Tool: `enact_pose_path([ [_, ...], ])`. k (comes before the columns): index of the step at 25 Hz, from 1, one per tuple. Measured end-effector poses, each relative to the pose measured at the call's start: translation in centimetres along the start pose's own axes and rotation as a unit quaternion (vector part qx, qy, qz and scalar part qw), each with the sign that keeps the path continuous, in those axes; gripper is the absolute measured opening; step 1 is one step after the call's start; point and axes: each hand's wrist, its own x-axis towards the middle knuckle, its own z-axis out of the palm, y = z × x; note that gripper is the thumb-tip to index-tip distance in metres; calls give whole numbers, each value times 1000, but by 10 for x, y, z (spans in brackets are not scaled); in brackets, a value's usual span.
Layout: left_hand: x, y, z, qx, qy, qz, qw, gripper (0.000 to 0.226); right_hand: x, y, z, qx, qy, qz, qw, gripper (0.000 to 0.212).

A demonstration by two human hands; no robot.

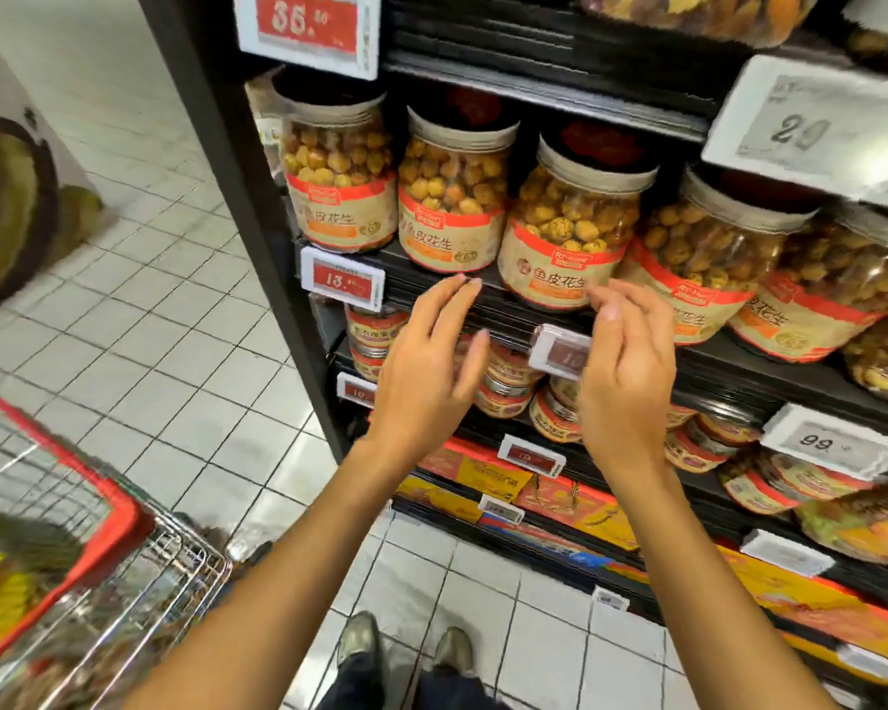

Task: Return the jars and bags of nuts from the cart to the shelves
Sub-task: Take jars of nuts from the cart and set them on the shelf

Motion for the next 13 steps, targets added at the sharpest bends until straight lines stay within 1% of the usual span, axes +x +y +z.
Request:
enact_pose_path([
  [1,-16,-3,-8,-24,25,-41,999,39,-9,-1,6,8,1,-26,1000,40],
  [2,-35,-7,-17,-49,41,-89,994,33,-21,-3,15,15,-27,-48,998,38],
  [3,-58,-12,-30,-70,50,-150,985,28,-39,-5,27,24,-77,-58,995,36],
  [5,-103,-21,-60,-104,64,-279,952,21,-77,-14,52,45,-179,-55,981,28],
  [7,-157,-33,-101,-111,113,-383,910,14,-122,-34,81,80,-281,-43,956,27],
  [10,-247,-42,-172,-114,229,-475,842,17,-191,-78,121,121,-404,-60,905,29],
  [13,-330,-39,-235,-84,292,-513,803,22,-260,-127,156,154,-492,-73,854,31],
])
